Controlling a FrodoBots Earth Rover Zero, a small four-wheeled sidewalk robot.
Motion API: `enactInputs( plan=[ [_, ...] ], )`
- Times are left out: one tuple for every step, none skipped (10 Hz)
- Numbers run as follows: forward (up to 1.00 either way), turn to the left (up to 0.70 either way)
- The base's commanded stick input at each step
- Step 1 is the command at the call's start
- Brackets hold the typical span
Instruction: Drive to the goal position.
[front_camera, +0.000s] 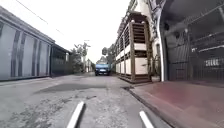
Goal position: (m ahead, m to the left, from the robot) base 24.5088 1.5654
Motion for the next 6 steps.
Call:
enactInputs(
  plan=[
    [0.0,0.0],
    [0.0,0.0],
    [0.0,0.0],
    [0.0,0.0],
    [0.0,0.02],
    [0.0,0.04]
  ],
)
